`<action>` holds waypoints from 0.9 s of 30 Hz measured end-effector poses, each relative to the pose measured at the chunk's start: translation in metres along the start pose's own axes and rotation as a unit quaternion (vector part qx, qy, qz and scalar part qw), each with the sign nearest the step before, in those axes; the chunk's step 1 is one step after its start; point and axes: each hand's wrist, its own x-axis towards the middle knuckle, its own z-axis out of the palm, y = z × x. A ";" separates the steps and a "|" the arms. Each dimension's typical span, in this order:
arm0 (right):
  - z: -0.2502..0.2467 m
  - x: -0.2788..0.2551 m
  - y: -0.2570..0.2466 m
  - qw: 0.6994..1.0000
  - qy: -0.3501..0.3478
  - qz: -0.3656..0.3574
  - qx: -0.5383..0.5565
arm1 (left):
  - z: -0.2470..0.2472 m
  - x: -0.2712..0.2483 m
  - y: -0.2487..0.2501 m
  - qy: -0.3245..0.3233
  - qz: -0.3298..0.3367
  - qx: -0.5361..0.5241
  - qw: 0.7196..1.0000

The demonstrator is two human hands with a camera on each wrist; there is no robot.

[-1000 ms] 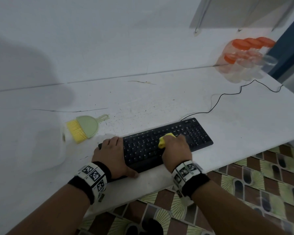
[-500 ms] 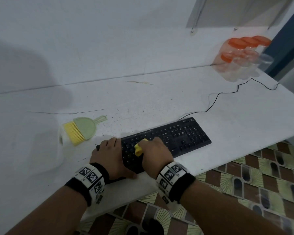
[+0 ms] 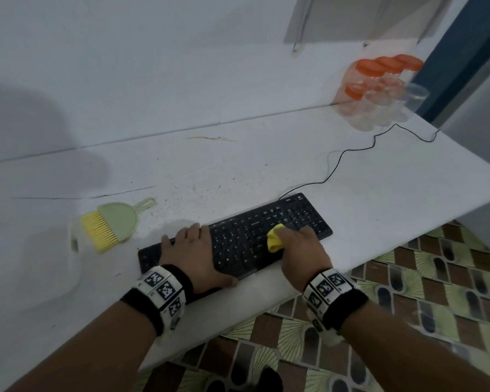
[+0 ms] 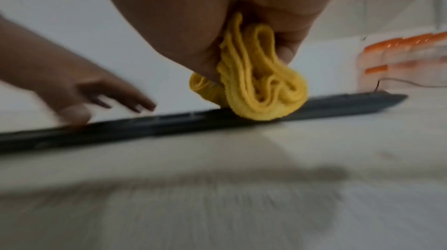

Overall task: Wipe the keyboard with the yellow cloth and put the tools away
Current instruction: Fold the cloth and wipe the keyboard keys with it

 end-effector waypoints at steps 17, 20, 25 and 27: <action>-0.021 -0.020 0.070 0.957 -0.150 -0.238 -0.074 | -0.025 0.036 0.066 -0.107 -0.081 0.076 0.988; 0.001 -0.004 0.067 0.929 -0.129 -0.342 -0.055 | -0.028 0.037 0.070 -0.125 -0.097 0.073 0.985; -0.024 0.012 0.113 0.939 -0.144 -0.284 -0.132 | -0.030 0.036 0.074 -0.133 -0.111 0.056 0.983; -0.041 0.016 0.137 0.949 -0.131 -0.250 -0.137 | -0.032 0.037 0.078 -0.139 -0.121 0.058 0.981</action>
